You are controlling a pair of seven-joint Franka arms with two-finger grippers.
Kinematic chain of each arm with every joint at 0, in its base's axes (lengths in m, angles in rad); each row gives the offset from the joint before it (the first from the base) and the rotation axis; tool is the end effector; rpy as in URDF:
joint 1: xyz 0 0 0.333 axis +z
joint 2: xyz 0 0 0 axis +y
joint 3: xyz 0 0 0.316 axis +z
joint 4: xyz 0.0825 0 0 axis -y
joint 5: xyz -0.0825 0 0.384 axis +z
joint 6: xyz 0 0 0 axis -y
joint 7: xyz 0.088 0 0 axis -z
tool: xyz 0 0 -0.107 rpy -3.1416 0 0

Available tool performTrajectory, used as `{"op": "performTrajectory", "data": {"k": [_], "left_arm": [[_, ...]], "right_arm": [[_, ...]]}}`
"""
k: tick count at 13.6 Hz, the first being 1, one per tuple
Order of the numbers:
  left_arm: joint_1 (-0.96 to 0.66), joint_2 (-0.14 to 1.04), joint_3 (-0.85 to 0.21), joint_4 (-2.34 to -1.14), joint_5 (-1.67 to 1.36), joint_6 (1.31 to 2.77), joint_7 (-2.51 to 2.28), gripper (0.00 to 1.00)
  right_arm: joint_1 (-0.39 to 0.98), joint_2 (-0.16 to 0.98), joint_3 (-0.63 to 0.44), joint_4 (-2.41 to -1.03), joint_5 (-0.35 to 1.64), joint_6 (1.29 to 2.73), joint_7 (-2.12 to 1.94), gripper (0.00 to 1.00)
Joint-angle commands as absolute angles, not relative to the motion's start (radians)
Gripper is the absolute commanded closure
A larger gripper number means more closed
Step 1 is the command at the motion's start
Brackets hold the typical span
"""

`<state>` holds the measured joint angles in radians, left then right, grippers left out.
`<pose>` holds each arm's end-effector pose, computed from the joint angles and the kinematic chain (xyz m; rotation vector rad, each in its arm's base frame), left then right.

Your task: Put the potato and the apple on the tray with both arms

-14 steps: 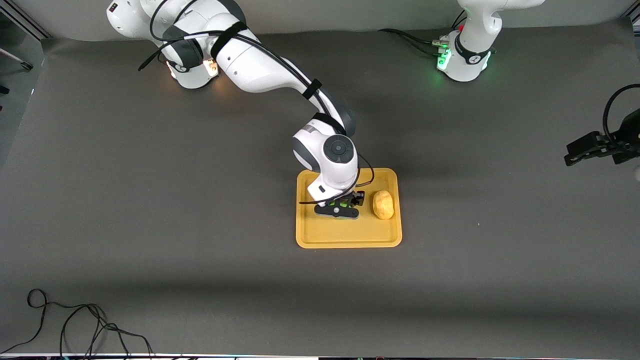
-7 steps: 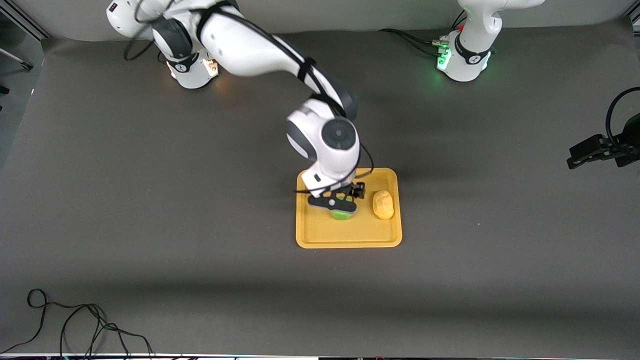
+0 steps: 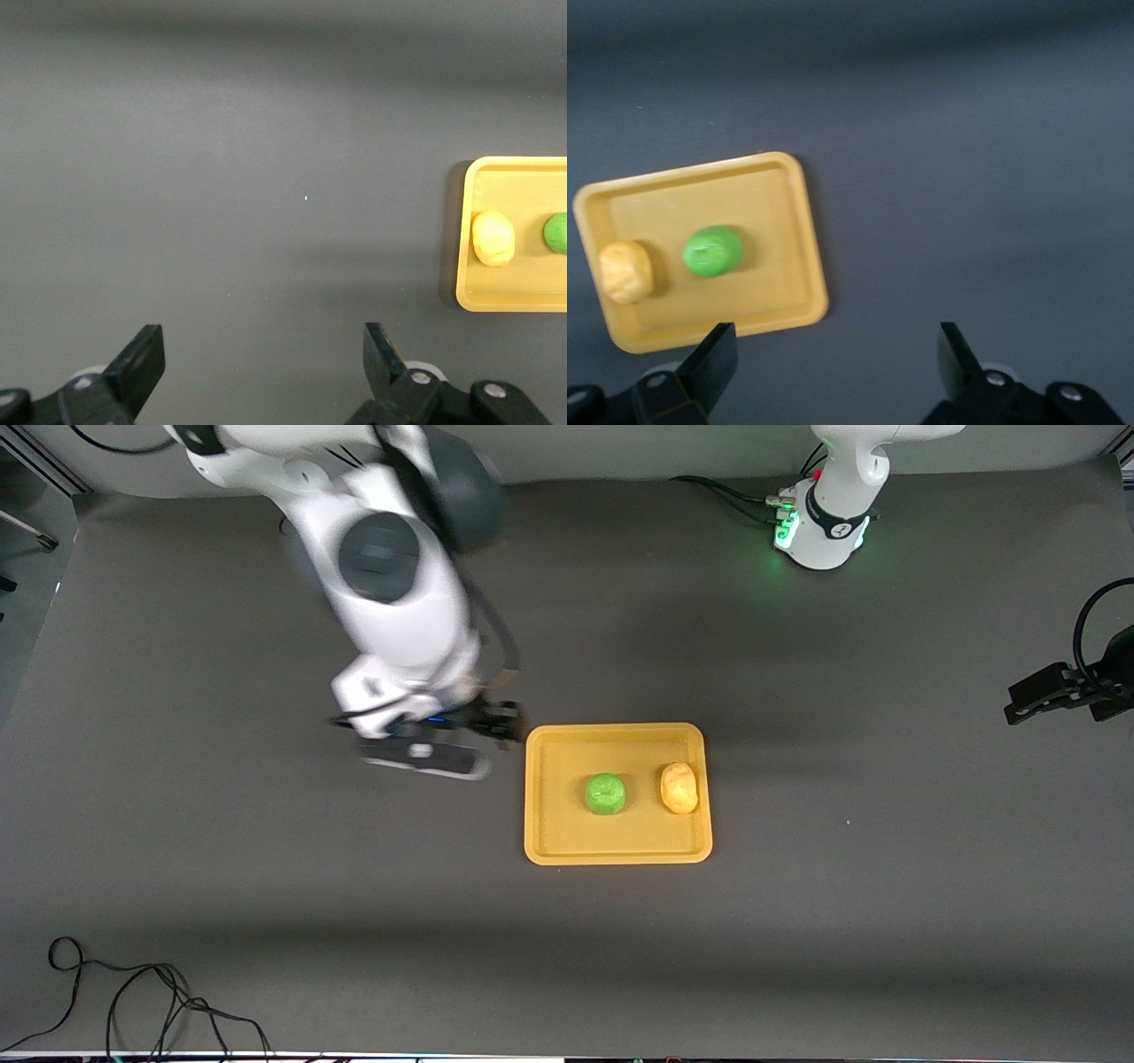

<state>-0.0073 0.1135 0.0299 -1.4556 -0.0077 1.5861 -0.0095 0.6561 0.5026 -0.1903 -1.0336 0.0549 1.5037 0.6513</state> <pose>0.5913 0.0115 0.6153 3.1369 0.0501 0.0268 0.5949 0.3470 0.5600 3.0875 -0.2484 -0.0021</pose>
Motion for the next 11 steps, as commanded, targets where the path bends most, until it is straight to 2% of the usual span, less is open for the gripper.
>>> {"op": "performTrajectory", "data": {"k": [1,3,6,8,11], "left_arm": [[-0.006,0.114,0.032,-1.442,-0.008,1.586,0.003,0.00],[-0.008,0.114,0.032,-1.442,-0.008,1.588,0.002,0.00],[-0.006,0.114,0.032,-1.442,-0.006,1.588,0.002,0.00],[-0.006,0.114,0.034,-1.442,-0.009,1.589,0.002,0.00],[-0.008,0.106,0.032,-1.442,-0.006,1.586,0.003,0.00]], "right_arm": [[0.647,0.280,-0.268,-1.308,0.043,1.526,0.476,0.00],[0.599,0.186,-0.316,-1.396,0.043,1.537,0.311,0.00],[0.367,0.089,-0.250,-1.489,0.043,1.552,0.099,0.00],[0.277,0.049,-0.232,-1.540,0.041,1.562,0.020,0.00],[0.094,0.015,-0.123,-1.577,0.037,1.582,-0.051,0.00]]}}
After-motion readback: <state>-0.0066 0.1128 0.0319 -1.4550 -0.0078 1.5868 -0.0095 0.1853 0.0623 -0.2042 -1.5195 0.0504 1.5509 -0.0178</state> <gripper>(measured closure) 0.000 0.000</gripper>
